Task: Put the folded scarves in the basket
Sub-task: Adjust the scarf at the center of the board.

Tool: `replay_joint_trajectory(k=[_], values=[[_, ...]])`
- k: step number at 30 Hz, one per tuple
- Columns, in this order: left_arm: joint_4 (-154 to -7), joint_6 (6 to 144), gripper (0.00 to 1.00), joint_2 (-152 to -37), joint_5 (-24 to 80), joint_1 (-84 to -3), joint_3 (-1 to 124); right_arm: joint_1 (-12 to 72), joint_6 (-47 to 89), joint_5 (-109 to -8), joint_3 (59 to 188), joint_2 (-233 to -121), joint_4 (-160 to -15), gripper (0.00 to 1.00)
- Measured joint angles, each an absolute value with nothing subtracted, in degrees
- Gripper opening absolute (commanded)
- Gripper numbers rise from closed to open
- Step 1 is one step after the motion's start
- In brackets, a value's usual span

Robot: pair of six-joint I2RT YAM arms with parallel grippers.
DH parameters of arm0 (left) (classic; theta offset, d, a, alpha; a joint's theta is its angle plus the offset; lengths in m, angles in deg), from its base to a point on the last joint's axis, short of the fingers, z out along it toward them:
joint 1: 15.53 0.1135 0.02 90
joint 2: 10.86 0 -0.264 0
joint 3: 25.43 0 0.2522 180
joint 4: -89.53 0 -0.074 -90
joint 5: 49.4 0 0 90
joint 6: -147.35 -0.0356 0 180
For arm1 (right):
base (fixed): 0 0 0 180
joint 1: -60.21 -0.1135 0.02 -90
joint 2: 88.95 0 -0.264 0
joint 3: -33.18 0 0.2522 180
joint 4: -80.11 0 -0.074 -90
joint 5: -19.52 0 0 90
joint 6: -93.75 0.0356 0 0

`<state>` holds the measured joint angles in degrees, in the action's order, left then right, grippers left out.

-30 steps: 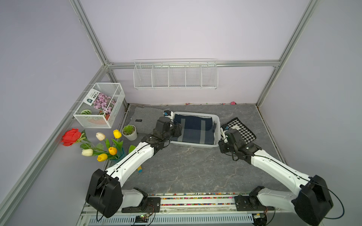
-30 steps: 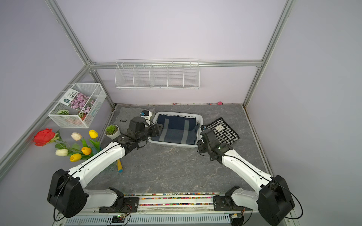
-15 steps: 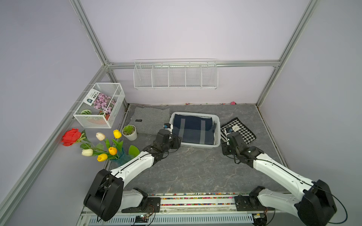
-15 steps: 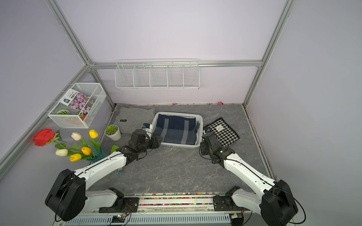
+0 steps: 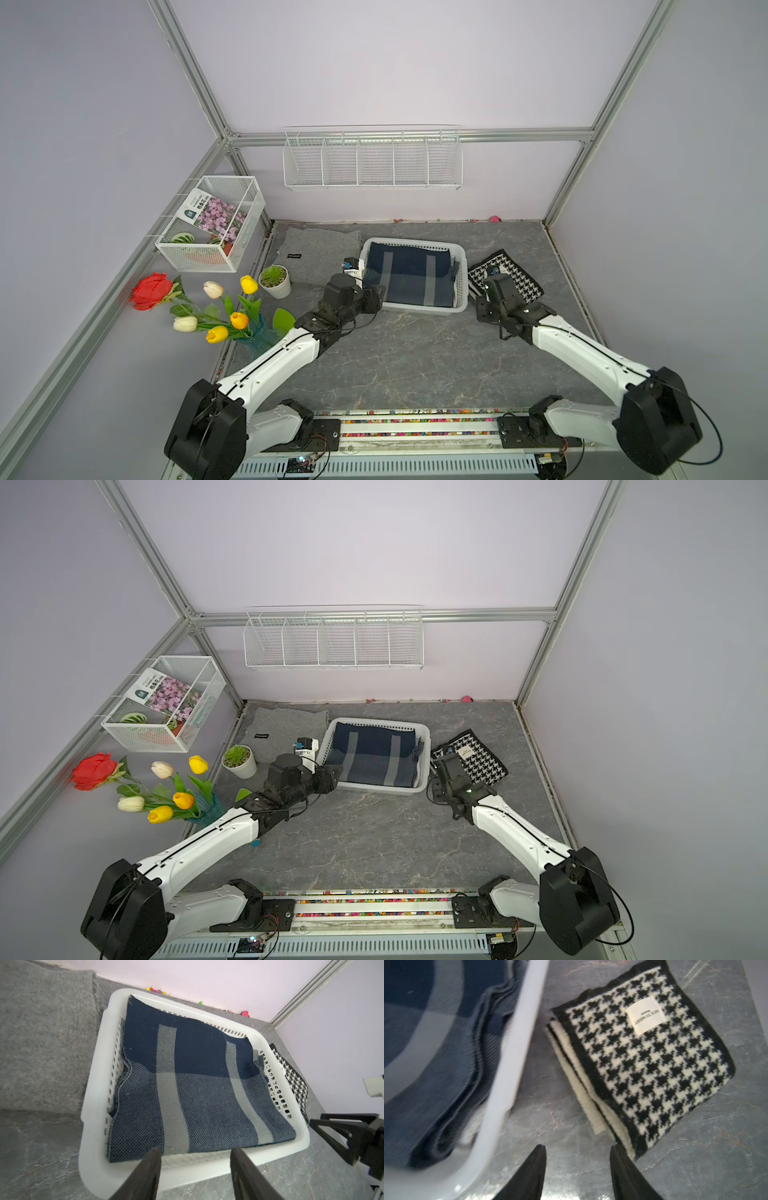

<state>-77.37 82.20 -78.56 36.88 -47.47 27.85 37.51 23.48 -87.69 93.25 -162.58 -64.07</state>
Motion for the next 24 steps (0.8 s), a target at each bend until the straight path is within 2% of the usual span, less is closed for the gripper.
replay_joint_trajectory(k=[5,12,15,24], values=[[-77.4,82.2,0.58,-78.4,36.6,-47.5,27.9,43.8,23.0,-85.4,103.2,-173.9,-60.6,0.55],[-77.5,82.8,0.58,-78.5,35.3,-47.7,27.9,44.4,21.3,-81.9,109.7,-187.4,-55.6,0.55],[-77.5,83.0,0.58,-78.4,34.7,-47.8,27.9,44.5,20.6,-81.0,109.8,-190.6,-53.6,0.51],[-77.5,83.3,0.58,-77.6,34.5,-47.9,27.9,44.8,20.5,-81.1,109.2,-190.0,-52.4,0.27]])
